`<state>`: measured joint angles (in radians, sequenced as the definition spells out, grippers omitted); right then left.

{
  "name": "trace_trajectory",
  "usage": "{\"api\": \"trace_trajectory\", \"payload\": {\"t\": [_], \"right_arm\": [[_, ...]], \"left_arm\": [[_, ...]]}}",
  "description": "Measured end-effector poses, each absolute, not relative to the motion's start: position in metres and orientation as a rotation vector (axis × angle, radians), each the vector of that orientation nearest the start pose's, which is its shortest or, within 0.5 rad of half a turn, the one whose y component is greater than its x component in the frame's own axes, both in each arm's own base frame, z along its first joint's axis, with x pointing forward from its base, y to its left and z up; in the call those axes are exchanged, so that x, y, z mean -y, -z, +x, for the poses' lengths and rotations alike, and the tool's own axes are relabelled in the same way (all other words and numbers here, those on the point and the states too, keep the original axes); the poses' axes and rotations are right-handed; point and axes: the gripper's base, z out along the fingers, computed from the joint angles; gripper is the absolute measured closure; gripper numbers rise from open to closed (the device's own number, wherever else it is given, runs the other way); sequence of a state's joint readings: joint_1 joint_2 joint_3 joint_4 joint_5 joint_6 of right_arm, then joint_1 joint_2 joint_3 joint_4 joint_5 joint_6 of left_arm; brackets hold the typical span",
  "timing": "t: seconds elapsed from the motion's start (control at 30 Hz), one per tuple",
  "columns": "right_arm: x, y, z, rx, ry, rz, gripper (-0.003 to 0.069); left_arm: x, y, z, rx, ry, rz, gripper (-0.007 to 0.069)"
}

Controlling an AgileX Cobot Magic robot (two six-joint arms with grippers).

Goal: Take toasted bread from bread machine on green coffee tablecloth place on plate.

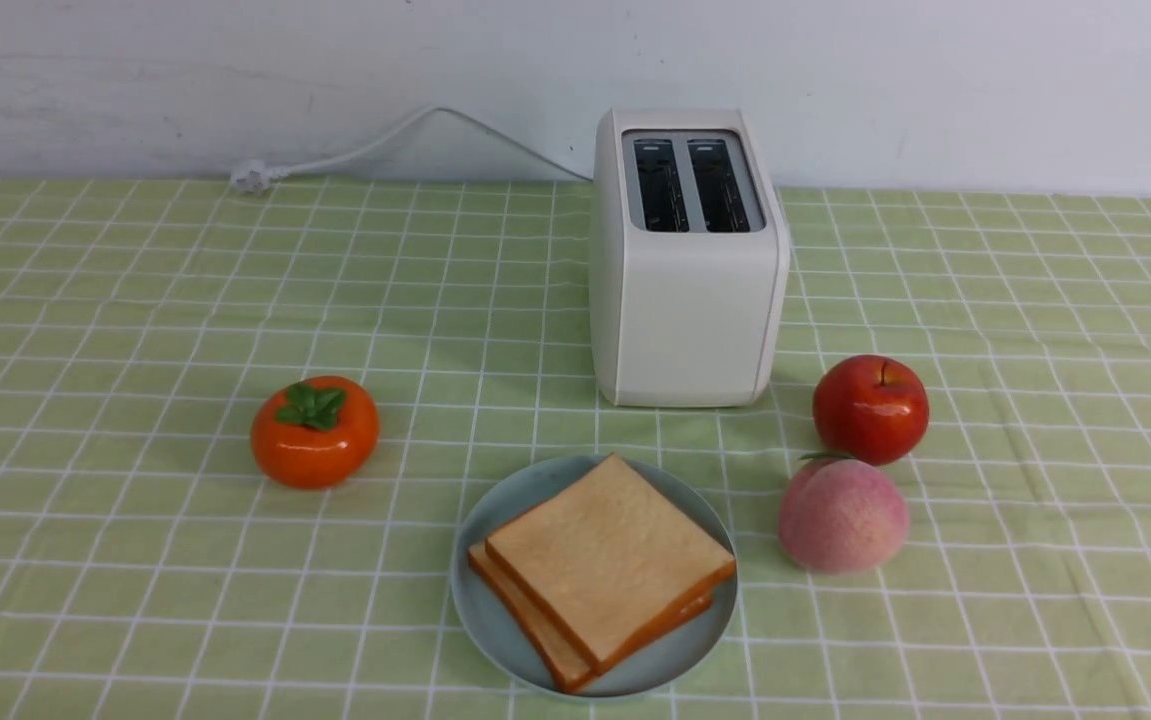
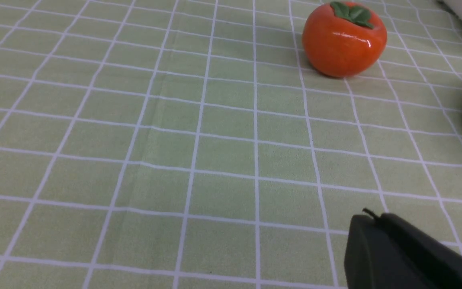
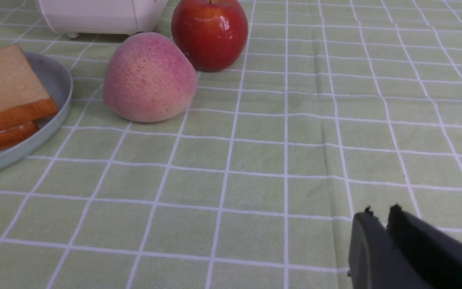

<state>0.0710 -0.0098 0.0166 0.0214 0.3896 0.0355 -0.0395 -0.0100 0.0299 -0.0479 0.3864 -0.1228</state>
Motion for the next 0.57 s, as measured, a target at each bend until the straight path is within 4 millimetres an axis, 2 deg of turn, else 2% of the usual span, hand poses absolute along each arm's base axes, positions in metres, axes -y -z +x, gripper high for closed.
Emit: {"api": "trace_trajectory", "payload": {"t": [0.57], "right_arm": [[-0.0044, -0.1731, 0.0519, -1.881, -0.094, -0.02, 0.0567]], "left_arm": [[0.0037, -0.169, 0.0522, -1.889, 0.159, -0.109, 0.0624]]}}
